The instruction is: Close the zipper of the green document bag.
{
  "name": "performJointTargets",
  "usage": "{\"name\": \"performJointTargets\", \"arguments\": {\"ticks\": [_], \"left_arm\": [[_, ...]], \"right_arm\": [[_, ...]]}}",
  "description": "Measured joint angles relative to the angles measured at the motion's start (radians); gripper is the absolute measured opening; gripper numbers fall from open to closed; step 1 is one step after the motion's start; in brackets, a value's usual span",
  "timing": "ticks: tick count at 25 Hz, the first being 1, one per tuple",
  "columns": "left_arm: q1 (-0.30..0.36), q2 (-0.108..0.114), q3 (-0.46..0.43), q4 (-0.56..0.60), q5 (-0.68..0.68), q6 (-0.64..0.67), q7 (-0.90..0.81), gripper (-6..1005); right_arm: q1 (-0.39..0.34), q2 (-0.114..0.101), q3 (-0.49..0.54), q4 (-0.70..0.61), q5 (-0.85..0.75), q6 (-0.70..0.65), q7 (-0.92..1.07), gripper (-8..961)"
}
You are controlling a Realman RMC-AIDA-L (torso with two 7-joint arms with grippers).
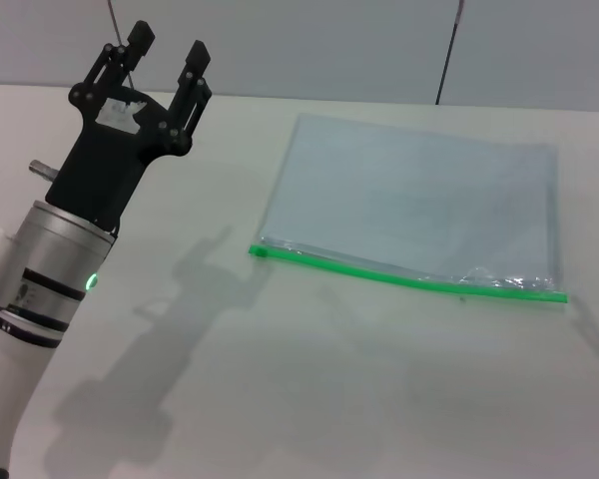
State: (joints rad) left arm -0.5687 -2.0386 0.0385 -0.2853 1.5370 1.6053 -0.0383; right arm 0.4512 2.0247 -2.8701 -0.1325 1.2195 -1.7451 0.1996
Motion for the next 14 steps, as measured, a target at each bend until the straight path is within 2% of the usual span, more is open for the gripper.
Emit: {"name": "performJointTargets", "arguments": {"ticks": [14], "left_arm": [[0.000,0.000,0.000,0.000,0.000,-0.001,0.000,589]], "right_arm": [[0.000,0.001,0.000,-0.001,0.000,0.001,0.001,877]]}}
